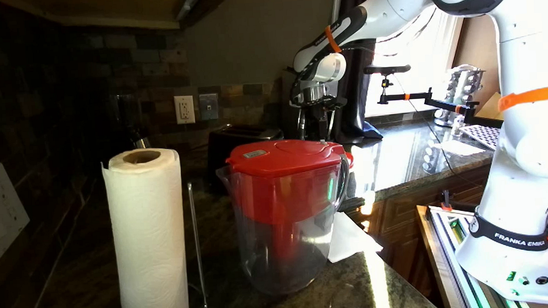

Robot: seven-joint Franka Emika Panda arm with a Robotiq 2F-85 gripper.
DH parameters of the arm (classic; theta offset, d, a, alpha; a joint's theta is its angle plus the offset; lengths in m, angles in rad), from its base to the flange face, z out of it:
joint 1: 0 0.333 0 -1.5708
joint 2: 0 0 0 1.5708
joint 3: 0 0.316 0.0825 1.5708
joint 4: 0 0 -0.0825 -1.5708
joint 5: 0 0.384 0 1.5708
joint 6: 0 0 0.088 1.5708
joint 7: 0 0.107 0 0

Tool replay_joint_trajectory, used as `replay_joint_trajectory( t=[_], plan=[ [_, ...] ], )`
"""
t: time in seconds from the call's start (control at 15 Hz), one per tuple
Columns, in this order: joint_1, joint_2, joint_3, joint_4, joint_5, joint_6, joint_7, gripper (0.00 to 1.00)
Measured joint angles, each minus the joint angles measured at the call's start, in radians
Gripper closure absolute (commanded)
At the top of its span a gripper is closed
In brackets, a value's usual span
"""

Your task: Remove the red lid from the clear bowl and place it on the table

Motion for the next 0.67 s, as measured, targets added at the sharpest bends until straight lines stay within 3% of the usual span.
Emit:
replay_joint_trajectory(
  t=[0.13, 0.33, 0.53, 0.67],
  plan=[
    [-0.003, 0.005, 0.001, 0.007, 0.0, -0.003, 0.001, 0.59],
    [-0.006, 0.008, 0.001, 0.012, 0.0, -0.012, 0.005, 0.65],
    [-0.008, 0.011, 0.002, 0.02, 0.0, -0.022, 0.007, 0.83],
    [-0.009, 0.011, 0.002, 0.024, 0.0, -0.022, 0.008, 0.85]
  ],
)
